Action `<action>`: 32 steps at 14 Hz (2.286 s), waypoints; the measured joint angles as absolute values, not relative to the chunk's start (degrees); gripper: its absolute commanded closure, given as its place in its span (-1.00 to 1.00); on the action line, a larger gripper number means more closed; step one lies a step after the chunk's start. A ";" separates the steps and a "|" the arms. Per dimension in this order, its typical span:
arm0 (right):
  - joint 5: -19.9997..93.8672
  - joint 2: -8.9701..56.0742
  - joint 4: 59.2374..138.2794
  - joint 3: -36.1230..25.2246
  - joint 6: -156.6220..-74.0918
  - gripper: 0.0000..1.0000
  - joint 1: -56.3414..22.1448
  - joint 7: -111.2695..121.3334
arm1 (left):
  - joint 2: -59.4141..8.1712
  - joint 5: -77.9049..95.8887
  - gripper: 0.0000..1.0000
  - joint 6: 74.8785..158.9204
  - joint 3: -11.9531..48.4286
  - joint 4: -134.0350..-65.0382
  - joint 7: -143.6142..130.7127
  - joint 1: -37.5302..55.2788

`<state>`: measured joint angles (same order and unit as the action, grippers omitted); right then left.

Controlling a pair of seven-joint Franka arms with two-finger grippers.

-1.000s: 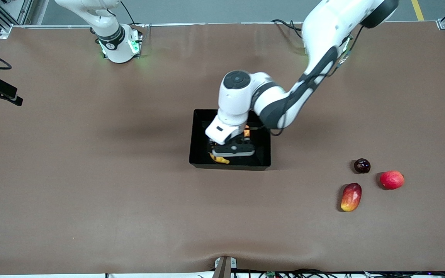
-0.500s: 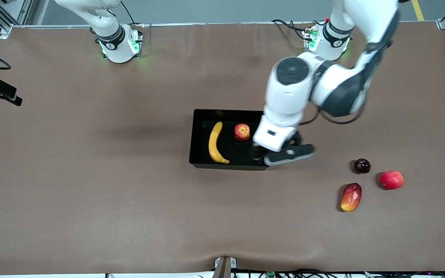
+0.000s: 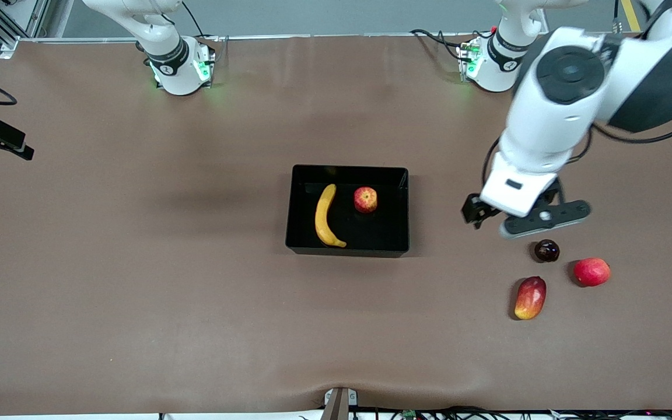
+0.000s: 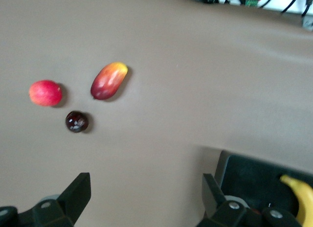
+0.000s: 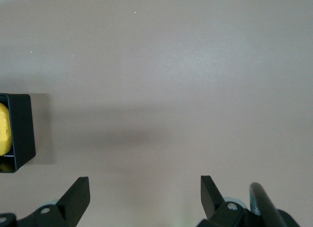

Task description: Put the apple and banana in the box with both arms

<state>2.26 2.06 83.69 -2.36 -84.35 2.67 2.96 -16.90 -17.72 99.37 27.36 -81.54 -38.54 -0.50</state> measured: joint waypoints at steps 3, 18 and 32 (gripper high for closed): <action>2.26 2.06 83.69 -2.36 -84.35 -1.00 2.67 2.96 | -14.61 -16.16 -1.00 96.24 27.34 -81.61 -29.98 -4.26; 2.39 3.50 84.09 -2.02 -86.30 -1.00 2.52 3.10 | -2.48 -4.21 -1.00 89.30 6.27 -85.12 -8.15 2.77; 2.29 7.60 82.41 -1.87 -88.39 -1.00 -1.19 3.20 | 7.55 -1.14 -1.00 89.31 5.49 -95.30 -4.39 1.38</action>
<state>2.29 7.60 82.41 -1.87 -88.39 -1.19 3.20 7.55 -1.14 89.31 5.49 -95.30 -4.39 1.38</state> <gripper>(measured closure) 0.000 0.000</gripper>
